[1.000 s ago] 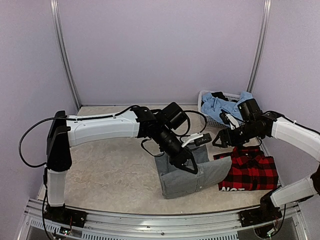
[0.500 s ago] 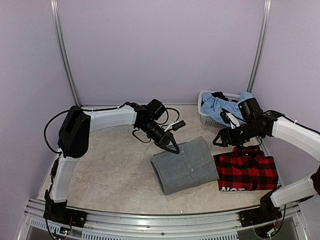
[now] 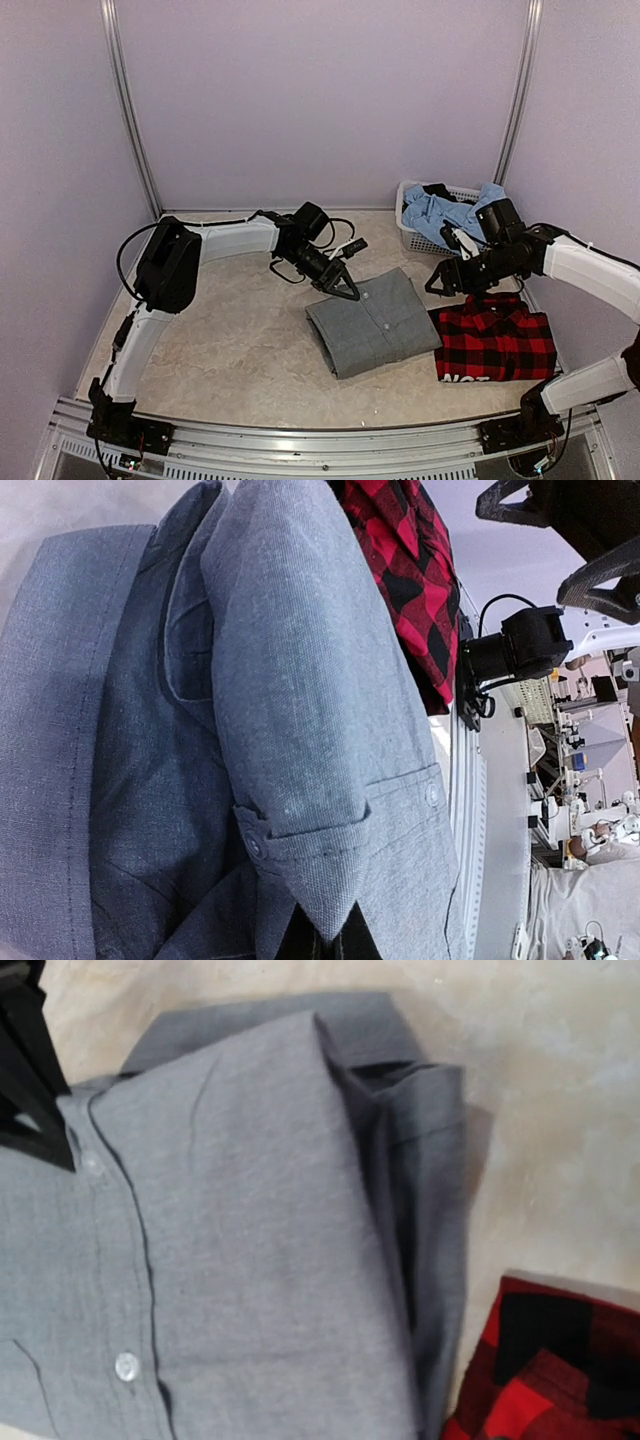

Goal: Fold and stack the long sleeve shirts
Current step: Fold the 2/3-rectangle-folded shirt at the center of the board, then smooth out the square-folded shirt at the center of the board.

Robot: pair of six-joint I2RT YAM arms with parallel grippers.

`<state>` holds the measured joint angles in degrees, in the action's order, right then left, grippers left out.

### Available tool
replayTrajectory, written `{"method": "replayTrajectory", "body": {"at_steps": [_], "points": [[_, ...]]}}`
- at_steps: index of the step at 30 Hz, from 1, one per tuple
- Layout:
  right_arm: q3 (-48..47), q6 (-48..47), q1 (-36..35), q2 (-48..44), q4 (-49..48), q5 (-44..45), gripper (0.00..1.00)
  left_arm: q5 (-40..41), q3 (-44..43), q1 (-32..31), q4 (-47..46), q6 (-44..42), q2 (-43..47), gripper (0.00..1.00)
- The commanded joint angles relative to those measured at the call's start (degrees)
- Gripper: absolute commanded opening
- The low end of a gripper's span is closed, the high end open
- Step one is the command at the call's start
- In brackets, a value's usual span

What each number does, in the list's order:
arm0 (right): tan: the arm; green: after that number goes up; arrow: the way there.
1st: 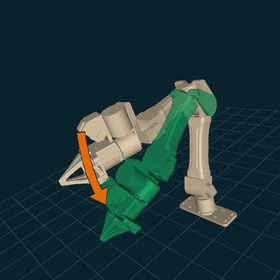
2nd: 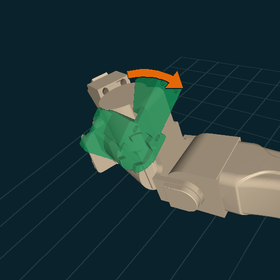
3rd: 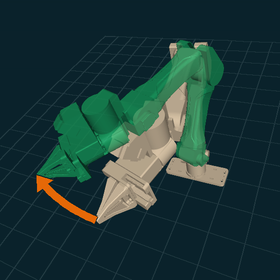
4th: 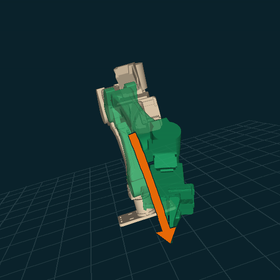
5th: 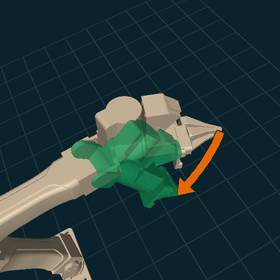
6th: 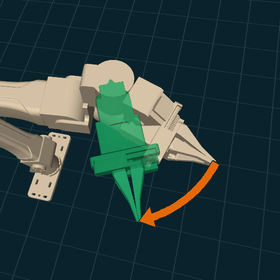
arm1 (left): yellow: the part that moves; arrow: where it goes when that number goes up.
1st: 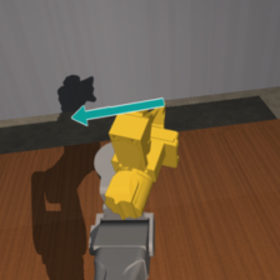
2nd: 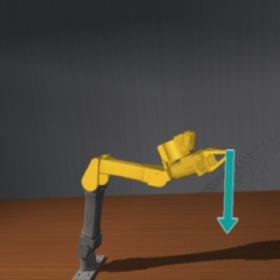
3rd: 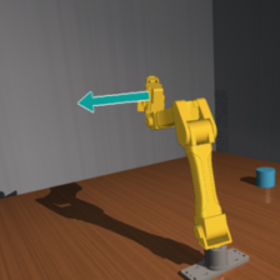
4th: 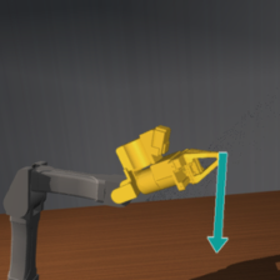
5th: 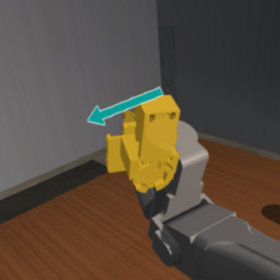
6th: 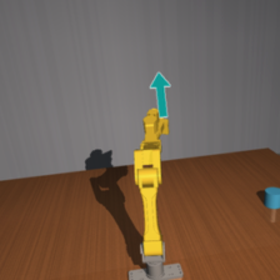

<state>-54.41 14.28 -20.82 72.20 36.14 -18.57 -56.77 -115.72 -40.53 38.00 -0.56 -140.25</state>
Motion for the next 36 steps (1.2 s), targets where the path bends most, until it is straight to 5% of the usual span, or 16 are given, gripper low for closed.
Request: {"method": "replayTrajectory", "body": {"at_steps": [1,8,17,25,36], "points": [[1.77,0.76,0.74,-1.23,-1.28,-1.57,0.68,-0.97,-4.65,0.31,-1.56,-0.28,-2.08,0.02],[3.98,1.48,0.69,-1.51,-3.04,-2.9,0.68,1.36,-6.03,1.37,-7.62,4.05,-4.92,0.1],[8.1,2.75,0.53,1.14,-7.26,-3.8,0.68,15.3,-3.86,2.65,-19.68,9.23,-2.5,0.52],[8.36,3.07,-0.05,2.65,-10.81,-4.37,0.68,28.89,13.21,4.64,-34.84,14.01,11.56,0.82],[2.06,3.04,-0.34,10.14,-13.37,2.32,0.76,36.07,43.18,4.15,-49.61,23.78,32.36,0.93]]}}
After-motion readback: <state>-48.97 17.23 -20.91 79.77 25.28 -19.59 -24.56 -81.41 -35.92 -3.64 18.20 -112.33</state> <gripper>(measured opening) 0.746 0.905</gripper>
